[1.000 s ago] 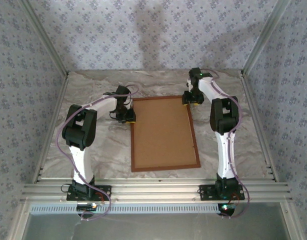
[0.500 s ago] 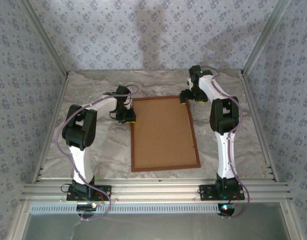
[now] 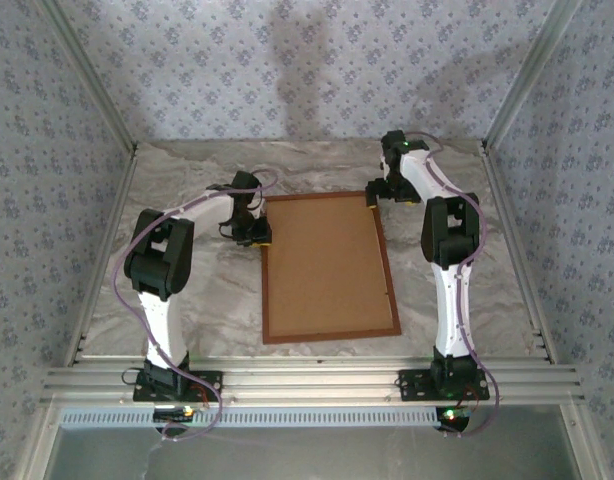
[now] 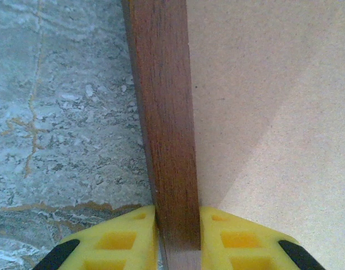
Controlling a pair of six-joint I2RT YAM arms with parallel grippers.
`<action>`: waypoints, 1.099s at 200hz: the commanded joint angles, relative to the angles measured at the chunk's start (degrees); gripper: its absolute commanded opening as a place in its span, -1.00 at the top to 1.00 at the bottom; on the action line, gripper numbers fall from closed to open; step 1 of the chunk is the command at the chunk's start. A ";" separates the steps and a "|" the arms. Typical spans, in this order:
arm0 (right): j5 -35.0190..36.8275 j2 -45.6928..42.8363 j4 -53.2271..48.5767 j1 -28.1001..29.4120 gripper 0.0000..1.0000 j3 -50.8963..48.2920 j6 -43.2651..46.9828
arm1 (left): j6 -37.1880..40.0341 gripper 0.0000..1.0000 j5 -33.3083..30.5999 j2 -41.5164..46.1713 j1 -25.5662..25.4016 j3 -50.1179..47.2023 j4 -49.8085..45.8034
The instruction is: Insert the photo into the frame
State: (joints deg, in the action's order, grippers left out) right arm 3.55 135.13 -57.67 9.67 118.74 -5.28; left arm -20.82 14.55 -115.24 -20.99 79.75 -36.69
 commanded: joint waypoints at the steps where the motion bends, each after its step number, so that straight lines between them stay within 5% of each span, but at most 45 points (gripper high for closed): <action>1: 1.45 0.86 -1.56 -0.02 -0.92 -0.66 0.18 | 0.96 0.54 -2.53 -4.19 -0.01 -1.43 -0.69; 220: -0.41 6.85 -6.37 5.44 -0.88 3.61 -0.35 | 1.31 0.54 -2.84 -3.76 -0.01 -1.35 -0.84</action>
State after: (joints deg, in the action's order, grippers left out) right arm 6.76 139.41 -61.14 12.95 123.15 -5.52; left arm -20.82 14.55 -115.28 -20.99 79.81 -36.82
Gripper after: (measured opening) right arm 0.939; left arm 0.231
